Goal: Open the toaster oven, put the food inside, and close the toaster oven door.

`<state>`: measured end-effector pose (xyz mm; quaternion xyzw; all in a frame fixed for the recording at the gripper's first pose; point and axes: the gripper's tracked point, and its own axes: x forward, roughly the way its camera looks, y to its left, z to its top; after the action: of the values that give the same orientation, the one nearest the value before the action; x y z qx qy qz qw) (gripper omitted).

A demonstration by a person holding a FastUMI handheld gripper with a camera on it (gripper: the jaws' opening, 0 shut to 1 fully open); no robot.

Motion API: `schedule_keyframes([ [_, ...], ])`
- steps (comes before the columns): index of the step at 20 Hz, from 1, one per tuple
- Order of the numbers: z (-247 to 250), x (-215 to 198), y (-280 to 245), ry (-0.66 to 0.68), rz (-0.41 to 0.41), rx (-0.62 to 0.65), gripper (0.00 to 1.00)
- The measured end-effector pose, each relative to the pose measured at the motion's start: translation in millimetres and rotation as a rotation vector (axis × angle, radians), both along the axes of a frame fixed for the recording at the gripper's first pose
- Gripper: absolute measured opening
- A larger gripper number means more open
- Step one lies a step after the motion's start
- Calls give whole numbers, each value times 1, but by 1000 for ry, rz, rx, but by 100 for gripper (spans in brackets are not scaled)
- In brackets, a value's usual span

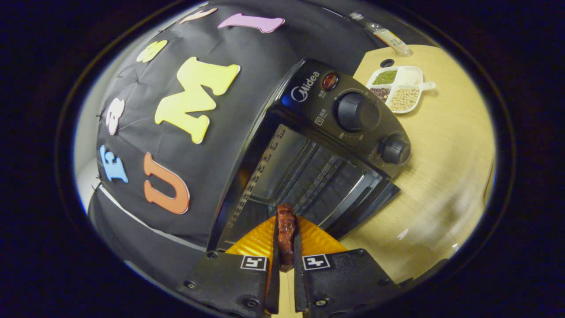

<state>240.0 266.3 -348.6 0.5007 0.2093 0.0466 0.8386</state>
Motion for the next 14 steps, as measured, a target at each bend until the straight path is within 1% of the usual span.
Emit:
schedule_keyframes([
  [2, -1, 13, 13, -1, -25, 6, 16],
  [6, -14, 32, 23, 21, -59, -92, 17],
  [8, -20, 39, 25, 36, -54, -134, 17],
  [10, -28, 38, 25, 56, -32, -203, 18],
  [11, -28, 39, 26, 52, -34, -214, 19],
  [14, -31, 41, 24, 55, -25, -316, 24],
])
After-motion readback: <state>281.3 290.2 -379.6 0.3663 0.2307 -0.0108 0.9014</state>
